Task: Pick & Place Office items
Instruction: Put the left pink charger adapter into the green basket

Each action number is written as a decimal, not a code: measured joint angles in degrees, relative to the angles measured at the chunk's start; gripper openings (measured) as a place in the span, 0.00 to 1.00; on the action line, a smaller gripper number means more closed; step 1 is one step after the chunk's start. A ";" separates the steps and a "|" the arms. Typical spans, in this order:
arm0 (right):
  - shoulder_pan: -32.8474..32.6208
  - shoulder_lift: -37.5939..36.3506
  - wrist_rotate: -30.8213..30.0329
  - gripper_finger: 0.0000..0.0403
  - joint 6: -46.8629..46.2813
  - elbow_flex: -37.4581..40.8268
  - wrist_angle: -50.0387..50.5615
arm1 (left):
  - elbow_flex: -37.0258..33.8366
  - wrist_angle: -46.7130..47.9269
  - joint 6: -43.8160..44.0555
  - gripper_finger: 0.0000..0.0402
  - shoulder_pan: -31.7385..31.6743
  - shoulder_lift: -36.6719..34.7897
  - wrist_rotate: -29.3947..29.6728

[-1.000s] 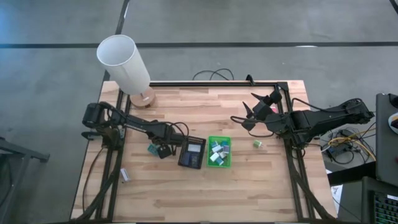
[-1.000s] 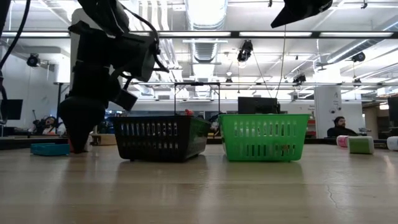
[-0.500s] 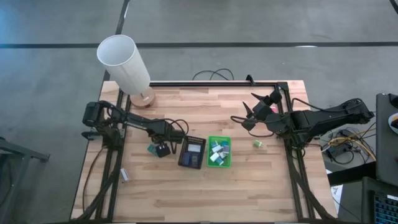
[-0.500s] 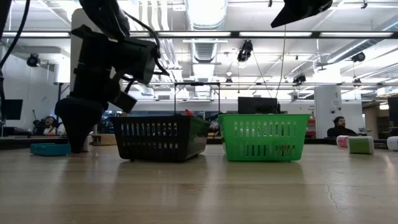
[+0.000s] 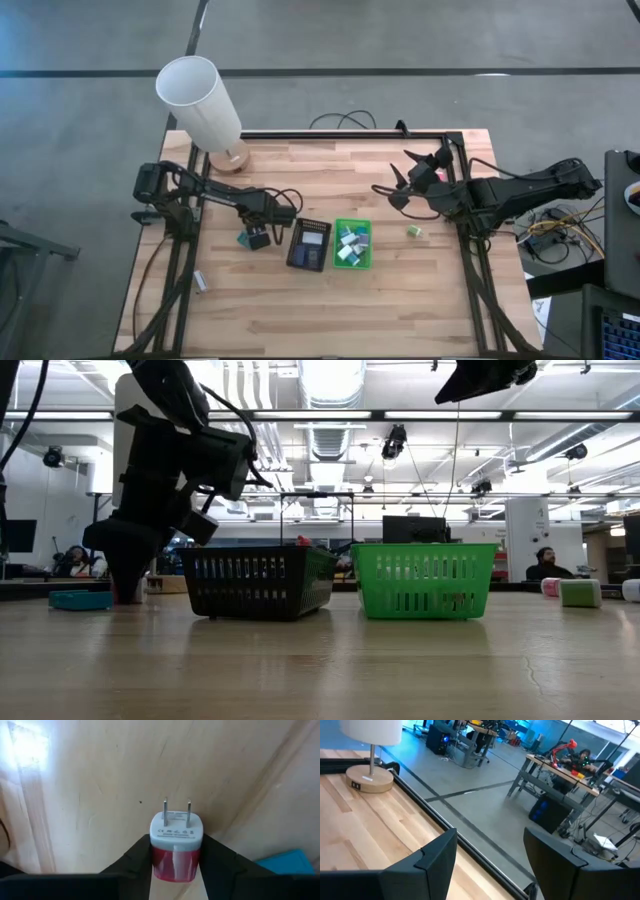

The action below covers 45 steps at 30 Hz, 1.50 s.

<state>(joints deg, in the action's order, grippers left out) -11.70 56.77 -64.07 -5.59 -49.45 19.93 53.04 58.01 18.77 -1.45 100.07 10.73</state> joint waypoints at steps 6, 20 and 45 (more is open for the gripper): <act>0.00 0.00 2.19 0.57 4.78 0.75 0.16 | 5.10 0.26 -5.75 0.31 0.11 0.25 -9.84; -0.03 0.02 25.67 0.57 22.94 7.89 -8.90 | 36.15 7.96 -12.08 0.31 0.29 0.04 -19.14; -1.66 0.02 50.86 0.57 46.80 13.51 -32.36 | 48.78 -6.50 -9.32 0.31 0.35 0.90 -29.95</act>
<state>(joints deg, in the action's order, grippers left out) -13.37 56.80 -13.21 41.21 -35.94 -12.43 101.82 51.50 9.45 -1.10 100.97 -19.23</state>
